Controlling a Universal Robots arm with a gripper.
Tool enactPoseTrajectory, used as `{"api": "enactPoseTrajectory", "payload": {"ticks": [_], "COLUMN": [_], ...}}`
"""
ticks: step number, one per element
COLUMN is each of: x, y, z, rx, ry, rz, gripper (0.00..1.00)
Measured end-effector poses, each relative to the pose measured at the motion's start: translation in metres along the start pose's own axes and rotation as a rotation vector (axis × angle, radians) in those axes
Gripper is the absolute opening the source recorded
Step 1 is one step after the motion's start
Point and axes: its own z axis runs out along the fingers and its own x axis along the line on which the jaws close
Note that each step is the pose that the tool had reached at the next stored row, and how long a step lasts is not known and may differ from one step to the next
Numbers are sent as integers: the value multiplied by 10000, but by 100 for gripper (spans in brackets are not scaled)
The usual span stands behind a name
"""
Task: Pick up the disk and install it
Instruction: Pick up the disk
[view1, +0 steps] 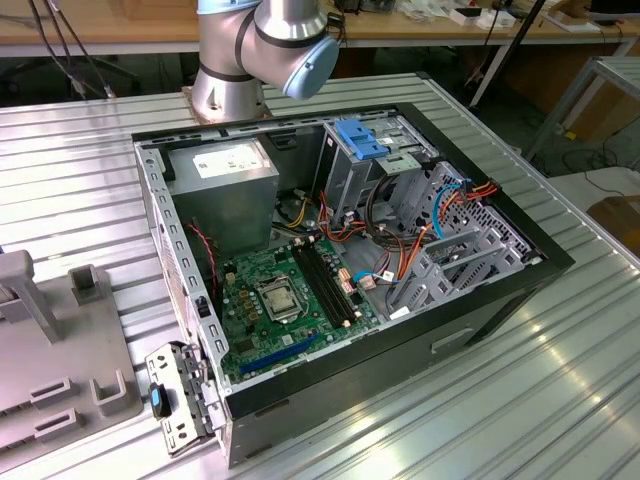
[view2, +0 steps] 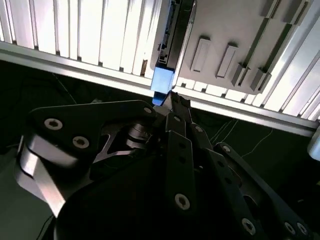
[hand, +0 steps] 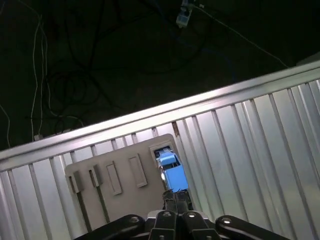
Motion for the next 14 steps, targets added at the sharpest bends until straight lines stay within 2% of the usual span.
{"api": "enactPoseTrajectory", "payload": {"ticks": [2,3,4,8,11,14], "x": [0,0,1,5,11,13], "y": [0,0,0,-2,-4,-5], "z": [2,9,14,20,44,60], "rx": [-5,23,126,370,414,480], "ry": [28,50,38,5,11,4], "rz": [-425,-900,-1105,-1477,-2238,-2540], "gripper": [11,11,11,11,11,11]}}
